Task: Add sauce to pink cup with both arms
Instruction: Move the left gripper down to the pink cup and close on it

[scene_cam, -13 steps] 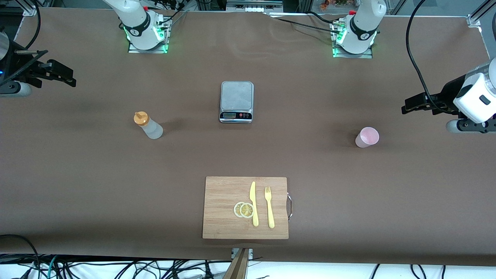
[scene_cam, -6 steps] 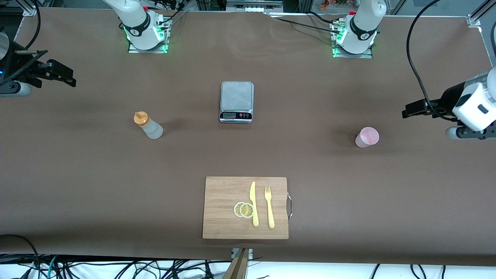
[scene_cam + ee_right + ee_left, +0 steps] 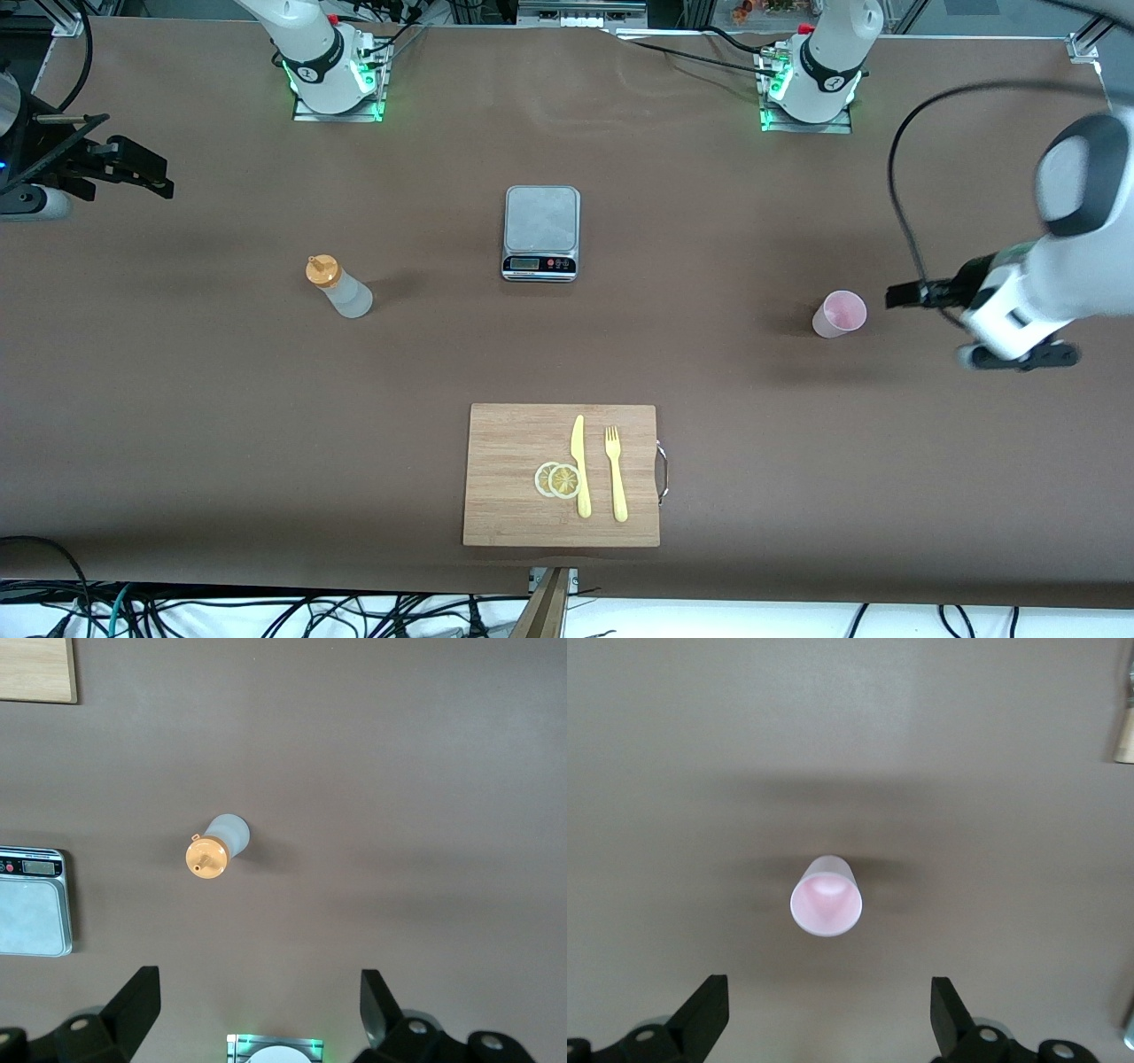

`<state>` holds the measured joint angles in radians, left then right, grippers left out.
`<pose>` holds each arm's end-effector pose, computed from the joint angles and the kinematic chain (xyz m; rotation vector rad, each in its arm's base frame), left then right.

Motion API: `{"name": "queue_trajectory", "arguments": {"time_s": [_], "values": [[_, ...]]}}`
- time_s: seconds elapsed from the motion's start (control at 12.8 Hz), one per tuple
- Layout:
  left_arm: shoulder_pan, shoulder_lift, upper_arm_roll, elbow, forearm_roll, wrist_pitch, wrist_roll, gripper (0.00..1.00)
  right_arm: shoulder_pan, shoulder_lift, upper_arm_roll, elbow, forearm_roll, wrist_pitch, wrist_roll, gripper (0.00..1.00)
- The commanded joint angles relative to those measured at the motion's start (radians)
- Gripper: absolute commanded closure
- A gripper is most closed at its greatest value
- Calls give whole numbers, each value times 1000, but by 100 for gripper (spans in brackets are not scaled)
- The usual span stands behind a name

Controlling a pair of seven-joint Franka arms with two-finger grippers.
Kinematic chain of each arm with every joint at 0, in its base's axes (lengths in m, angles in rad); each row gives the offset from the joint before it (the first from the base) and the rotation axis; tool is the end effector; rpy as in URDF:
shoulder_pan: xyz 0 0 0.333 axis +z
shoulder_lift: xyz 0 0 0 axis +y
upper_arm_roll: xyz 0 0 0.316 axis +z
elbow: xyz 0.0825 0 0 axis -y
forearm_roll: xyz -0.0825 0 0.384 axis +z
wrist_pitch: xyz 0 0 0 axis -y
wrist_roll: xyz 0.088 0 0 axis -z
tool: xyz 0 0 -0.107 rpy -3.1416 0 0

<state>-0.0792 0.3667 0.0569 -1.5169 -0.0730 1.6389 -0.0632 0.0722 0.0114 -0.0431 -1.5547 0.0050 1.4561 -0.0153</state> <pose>0.6401 -0.0261 0.4340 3.0765 0.0824 -0.3804 0.5452 0.0166 0.6163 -3.1323 -0.0700 0.1725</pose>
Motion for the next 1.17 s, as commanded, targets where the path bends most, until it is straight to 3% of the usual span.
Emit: {"name": "queue_trajectory", "arguments": {"time_s": [0.0, 0.16, 0.63, 0.86, 1.09], "values": [[-5, -15, 7, -150, 24, 147, 133, 0, -2, -2, 0, 13, 1, -16, 8, 0], [-1, -15, 24, -257, 16, 261, 232, 0, -3, -2, -3, 13, 1, -16, -2, 0], [9, -41, 50, -489, 7, 479, 234, 0, -2, -2, -3, 13, 1, -16, -2, 0], [7, -48, 55, -558, 7, 579, 235, 1, -2, -2, -3, 13, 1, -16, 5, 0], [7, -49, 55, -575, 7, 594, 235, 1, -2, -2, -3, 13, 3, -16, 0, 0]]}}
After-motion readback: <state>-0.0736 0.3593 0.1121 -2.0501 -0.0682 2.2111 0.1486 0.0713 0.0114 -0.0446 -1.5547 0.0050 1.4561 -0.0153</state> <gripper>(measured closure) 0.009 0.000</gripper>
